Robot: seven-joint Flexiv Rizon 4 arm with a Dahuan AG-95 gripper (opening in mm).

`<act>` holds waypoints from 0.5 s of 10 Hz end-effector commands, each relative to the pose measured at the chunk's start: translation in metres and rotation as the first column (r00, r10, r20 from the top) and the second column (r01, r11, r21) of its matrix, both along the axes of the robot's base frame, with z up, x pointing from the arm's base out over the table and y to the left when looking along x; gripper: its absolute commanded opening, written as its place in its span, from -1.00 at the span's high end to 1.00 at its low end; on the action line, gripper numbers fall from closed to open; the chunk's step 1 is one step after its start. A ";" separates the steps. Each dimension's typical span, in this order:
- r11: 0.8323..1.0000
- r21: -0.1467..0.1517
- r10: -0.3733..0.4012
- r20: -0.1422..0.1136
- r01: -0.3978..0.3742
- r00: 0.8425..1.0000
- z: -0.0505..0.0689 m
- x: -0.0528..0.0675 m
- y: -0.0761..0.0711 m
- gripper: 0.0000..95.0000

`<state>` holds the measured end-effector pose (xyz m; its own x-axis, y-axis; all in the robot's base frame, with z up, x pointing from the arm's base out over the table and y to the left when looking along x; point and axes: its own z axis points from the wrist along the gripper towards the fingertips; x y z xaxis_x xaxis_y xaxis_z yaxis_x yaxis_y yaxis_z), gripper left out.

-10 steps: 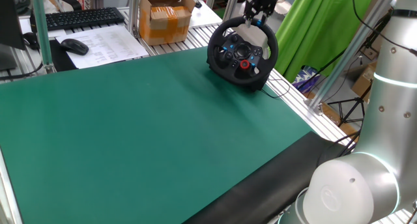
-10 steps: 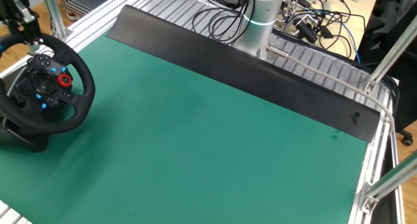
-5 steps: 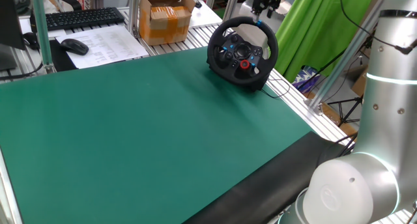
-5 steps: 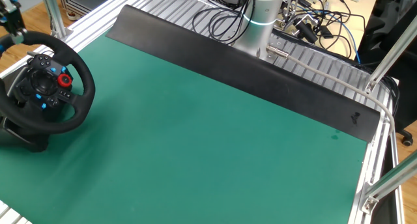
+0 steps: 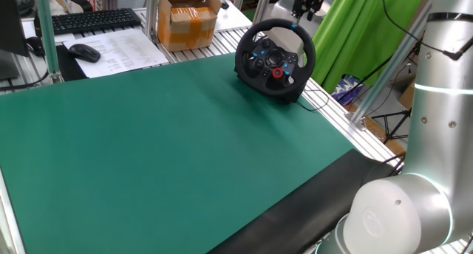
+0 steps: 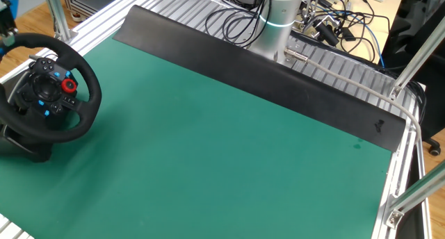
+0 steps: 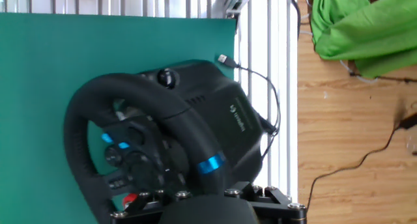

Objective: Rotate the steering wheel 90 degrees counterclockwise

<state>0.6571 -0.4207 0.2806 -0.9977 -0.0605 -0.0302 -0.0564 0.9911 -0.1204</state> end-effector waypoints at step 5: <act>0.995 0.093 -0.046 0.035 0.042 0.998 -0.016 0.004 0.006 -0.20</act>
